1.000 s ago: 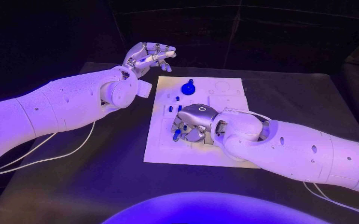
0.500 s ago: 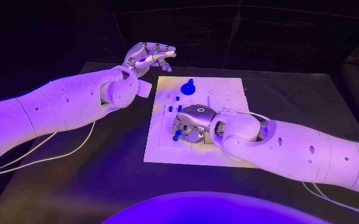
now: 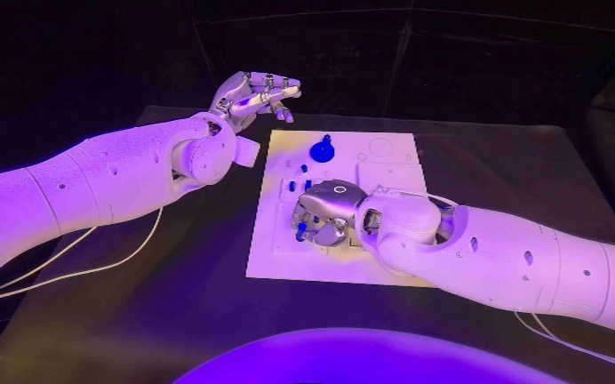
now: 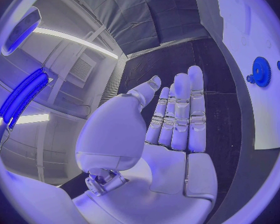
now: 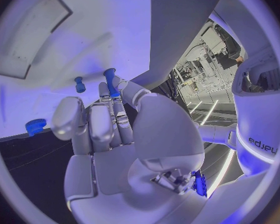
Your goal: Assemble the parts on the task board
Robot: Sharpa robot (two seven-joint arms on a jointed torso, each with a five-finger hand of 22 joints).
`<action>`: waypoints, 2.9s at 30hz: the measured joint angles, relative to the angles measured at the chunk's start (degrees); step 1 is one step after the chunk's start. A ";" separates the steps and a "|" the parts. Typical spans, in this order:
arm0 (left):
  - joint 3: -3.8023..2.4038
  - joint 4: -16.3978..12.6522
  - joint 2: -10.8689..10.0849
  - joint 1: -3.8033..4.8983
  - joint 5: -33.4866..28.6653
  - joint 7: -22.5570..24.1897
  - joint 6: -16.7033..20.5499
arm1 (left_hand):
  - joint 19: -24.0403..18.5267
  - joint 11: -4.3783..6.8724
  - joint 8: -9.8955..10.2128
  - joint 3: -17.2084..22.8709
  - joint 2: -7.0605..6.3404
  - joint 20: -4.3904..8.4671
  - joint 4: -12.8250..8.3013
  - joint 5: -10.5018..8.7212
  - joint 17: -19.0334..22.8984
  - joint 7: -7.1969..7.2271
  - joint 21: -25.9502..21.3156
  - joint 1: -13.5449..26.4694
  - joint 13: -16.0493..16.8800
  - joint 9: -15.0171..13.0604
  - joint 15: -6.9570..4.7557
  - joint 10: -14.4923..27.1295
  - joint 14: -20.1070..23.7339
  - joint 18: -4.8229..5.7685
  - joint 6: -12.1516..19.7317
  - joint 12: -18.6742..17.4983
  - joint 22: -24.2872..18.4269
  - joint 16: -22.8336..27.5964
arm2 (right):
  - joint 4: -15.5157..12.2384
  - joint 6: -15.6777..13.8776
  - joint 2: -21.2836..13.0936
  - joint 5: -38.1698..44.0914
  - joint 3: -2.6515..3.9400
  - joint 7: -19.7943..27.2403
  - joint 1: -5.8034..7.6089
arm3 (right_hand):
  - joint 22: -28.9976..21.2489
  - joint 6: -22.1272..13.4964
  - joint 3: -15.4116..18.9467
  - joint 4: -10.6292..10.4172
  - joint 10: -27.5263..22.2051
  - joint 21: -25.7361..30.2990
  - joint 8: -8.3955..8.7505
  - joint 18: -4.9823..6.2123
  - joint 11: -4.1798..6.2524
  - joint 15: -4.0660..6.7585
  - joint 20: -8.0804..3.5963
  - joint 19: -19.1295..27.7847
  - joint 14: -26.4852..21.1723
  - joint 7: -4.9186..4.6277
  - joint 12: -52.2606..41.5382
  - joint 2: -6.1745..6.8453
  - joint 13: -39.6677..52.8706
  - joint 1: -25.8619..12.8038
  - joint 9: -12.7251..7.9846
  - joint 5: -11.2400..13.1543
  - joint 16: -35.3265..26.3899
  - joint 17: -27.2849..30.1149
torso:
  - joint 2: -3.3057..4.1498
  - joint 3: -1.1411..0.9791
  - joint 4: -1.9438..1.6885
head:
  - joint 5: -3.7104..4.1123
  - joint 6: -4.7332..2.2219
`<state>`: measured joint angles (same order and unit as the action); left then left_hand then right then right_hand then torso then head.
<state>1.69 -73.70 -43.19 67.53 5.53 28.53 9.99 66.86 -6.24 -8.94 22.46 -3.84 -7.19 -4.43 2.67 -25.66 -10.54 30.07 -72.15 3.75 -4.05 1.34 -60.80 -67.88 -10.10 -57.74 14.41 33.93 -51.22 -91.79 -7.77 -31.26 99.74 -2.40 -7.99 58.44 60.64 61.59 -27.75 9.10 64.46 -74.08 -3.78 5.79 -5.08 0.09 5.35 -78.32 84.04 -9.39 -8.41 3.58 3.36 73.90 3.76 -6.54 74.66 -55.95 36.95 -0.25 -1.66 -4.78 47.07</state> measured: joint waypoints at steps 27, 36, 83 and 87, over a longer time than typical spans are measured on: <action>0.00 0.26 -0.16 0.00 0.00 -0.15 -0.16 | 0.21 0.00 0.00 -0.35 0.00 -0.21 0.02 0.00 0.12 0.00 -0.32 0.00 0.00 0.00 0.00 0.00 0.00 0.01 0.00 0.00 -0.25 0.00 | -5.95 -8.64 -6.91 -3.67 -0.12 3.14 -0.19 | -4.11 -7.32 11.52 -2.90 -9.21 2.71 -0.02 0.00 -1.16 -0.91 1.20 1.23 -0.09 -0.30 -1.25 2.68 0.55 -2.21 0.04 -2.97 -1.45 3.24 | -0.04 -0.01 0.01 | 0.01 -0.04; 0.01 0.26 -0.46 0.00 -0.01 -0.20 -0.19 | 0.21 0.00 0.00 -0.34 0.00 -0.21 0.01 0.00 0.12 0.00 -0.32 0.00 0.00 0.00 0.00 0.00 0.00 0.01 0.00 0.00 -0.24 0.00 | -10.43 -14.27 -17.10 -12.93 0.39 4.07 2.88 | -2.39 -6.27 14.99 -5.30 -0.68 1.85 -0.64 0.00 -0.30 -0.85 0.96 0.70 -0.09 -0.42 -7.40 1.40 2.06 -2.56 0.39 -3.32 -0.32 0.89 | -0.09 -0.01 0.08 | 0.80 -0.58; 0.08 0.01 -0.89 -0.04 -0.01 -0.38 -0.23 | 0.21 0.00 0.00 -0.33 0.00 -0.21 0.01 0.00 0.11 0.00 -0.32 0.00 0.00 0.00 0.00 0.00 0.00 0.01 0.00 0.00 -0.27 0.00 | -13.99 -5.19 -28.30 -12.50 0.14 -22.36 -0.28 | 11.46 -6.44 36.57 -26.08 14.26 -6.46 -20.87 -1.83 4.67 3.31 -2.79 -4.43 -0.20 4.77 -60.16 2.19 61.07 -10.38 7.95 -5.47 8.47 -15.73 | 0.07 0.13 0.47 | 4.10 -1.37; 0.08 0.02 -0.89 -0.06 -0.01 -0.40 -0.25 | 0.20 0.00 0.00 -0.33 0.00 -0.21 0.01 0.00 0.11 0.00 -0.31 0.00 0.00 0.00 0.00 0.00 0.00 0.01 0.00 0.00 -0.27 0.00 | -13.39 -4.09 -27.48 -11.93 0.11 -22.83 -0.87 | 11.55 -6.94 36.57 -26.08 14.26 -6.46 -21.85 -1.83 4.67 3.51 -2.79 -4.43 0.01 4.77 -60.16 2.11 61.40 -10.42 8.35 -6.62 8.48 -15.79 | 0.07 0.13 0.47 | 4.06 -1.31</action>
<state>1.76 -73.67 -44.08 67.47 5.51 28.14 9.74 67.07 -6.24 -8.94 22.13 -3.84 -7.40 -4.42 2.67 -25.55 -10.54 29.75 -72.15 3.75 -4.05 1.34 -60.80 -67.88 -10.10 -57.74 14.41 33.66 -51.22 -105.17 -11.86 -58.74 87.80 -2.30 -30.83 57.56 72.19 54.65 8.82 -16.97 78.72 -80.53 -25.63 3.96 -0.41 3.60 2.56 -82.75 84.04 -4.62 -68.56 5.69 64.76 63.48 12.11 -13.16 83.14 -71.75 37.02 -0.12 -1.19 -0.71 45.76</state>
